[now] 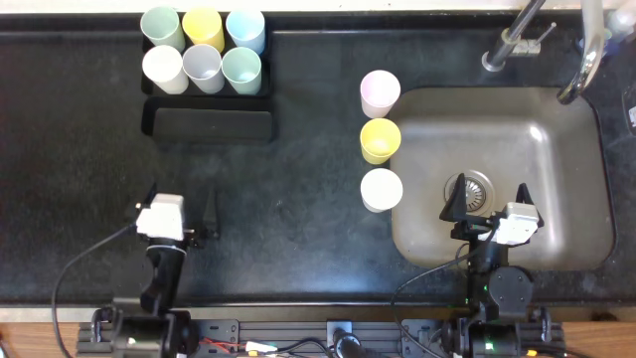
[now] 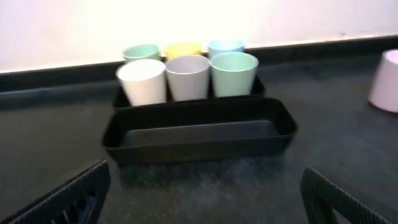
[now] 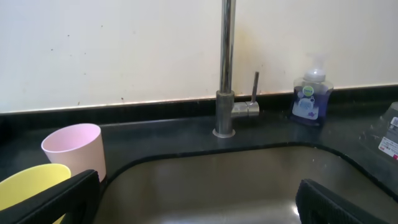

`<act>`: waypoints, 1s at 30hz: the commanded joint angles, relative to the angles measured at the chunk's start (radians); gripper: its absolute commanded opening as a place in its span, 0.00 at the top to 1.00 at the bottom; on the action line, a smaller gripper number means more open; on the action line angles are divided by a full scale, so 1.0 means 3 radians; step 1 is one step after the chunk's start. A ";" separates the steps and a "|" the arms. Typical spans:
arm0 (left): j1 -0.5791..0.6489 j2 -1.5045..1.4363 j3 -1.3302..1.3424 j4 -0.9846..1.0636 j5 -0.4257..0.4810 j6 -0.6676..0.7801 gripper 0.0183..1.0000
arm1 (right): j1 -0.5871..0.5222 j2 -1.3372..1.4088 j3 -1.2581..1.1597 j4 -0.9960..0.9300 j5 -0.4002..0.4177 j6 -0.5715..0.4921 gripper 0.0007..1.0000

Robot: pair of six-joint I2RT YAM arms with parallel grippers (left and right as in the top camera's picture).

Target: Store Cups

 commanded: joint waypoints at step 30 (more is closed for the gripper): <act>-0.1900 0.7439 0.8488 -0.4087 -0.0384 -0.2552 0.00 | -0.0022 -0.0037 -0.0045 0.0018 -0.0020 -0.0010 0.00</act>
